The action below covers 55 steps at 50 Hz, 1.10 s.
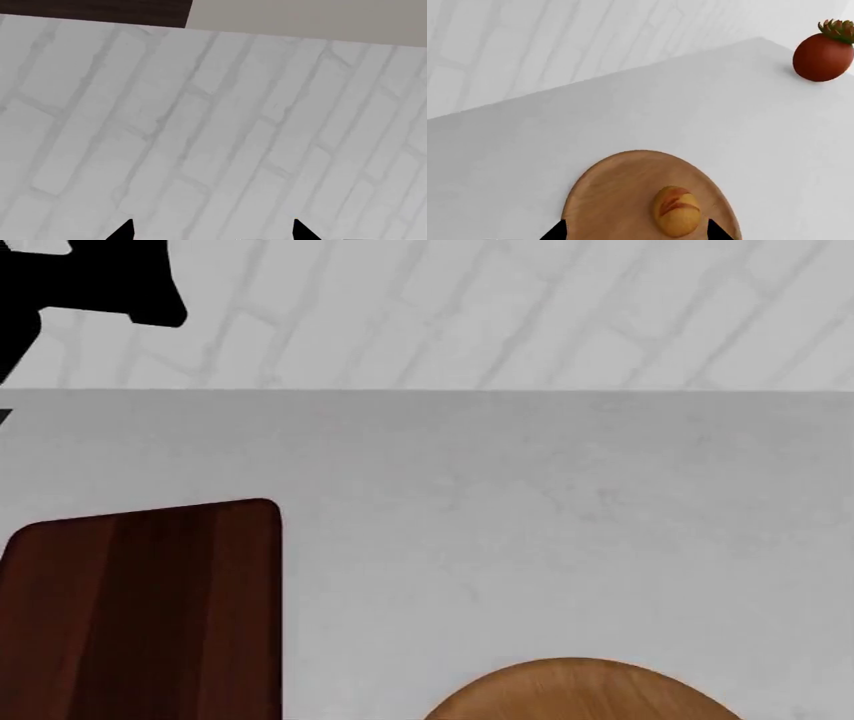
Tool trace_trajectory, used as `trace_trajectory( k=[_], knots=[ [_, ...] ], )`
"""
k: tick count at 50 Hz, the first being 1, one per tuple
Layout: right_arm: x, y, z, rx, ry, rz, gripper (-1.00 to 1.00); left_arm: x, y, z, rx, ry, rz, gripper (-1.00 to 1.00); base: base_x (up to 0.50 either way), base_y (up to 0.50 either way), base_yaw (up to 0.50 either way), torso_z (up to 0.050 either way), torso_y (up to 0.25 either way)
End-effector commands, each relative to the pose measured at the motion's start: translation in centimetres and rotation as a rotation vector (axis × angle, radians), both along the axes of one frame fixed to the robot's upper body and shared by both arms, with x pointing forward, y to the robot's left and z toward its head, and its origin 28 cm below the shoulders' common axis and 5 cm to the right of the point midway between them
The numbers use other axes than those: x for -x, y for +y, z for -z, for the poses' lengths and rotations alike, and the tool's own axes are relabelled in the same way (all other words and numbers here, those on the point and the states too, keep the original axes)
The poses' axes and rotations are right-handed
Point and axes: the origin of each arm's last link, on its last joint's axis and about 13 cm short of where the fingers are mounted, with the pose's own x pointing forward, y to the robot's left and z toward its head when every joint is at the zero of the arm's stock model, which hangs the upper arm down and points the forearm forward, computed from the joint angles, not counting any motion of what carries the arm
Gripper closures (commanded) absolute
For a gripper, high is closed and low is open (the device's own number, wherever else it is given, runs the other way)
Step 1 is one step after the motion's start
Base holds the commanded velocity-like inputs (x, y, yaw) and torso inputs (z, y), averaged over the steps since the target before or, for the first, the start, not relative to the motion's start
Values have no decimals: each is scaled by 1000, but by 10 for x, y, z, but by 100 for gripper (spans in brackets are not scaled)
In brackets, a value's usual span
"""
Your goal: Place all breads on the cutting board.
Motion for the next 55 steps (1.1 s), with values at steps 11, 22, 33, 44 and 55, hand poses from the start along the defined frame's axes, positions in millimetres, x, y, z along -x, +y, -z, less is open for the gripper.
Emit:
trace_trajectory(
  k=[11, 22, 33, 44, 55],
  knots=[
    [0, -45, 12, -35, 32, 133, -100, 11, -5, 4, 4, -10, -44, -100, 0, 0, 0, 0, 0],
    [-25, -64, 17, -59, 33, 162, -100, 16, -1, 2, 11, 5, -114, -100, 0, 0, 0, 0, 0],
    [-55, -82, 18, -79, 28, 159, -100, 12, -11, -3, 9, -12, -147, -100, 0, 0, 0, 0, 0],
    [-67, -94, 39, -109, 44, 183, -100, 10, -15, -2, -3, -11, -168, -100, 0, 0, 0, 0, 0],
    [-72, -99, 53, -128, 55, 196, -100, 0, -18, 4, -13, -3, -173, -100, 0, 0, 0, 0, 0]
  ],
)
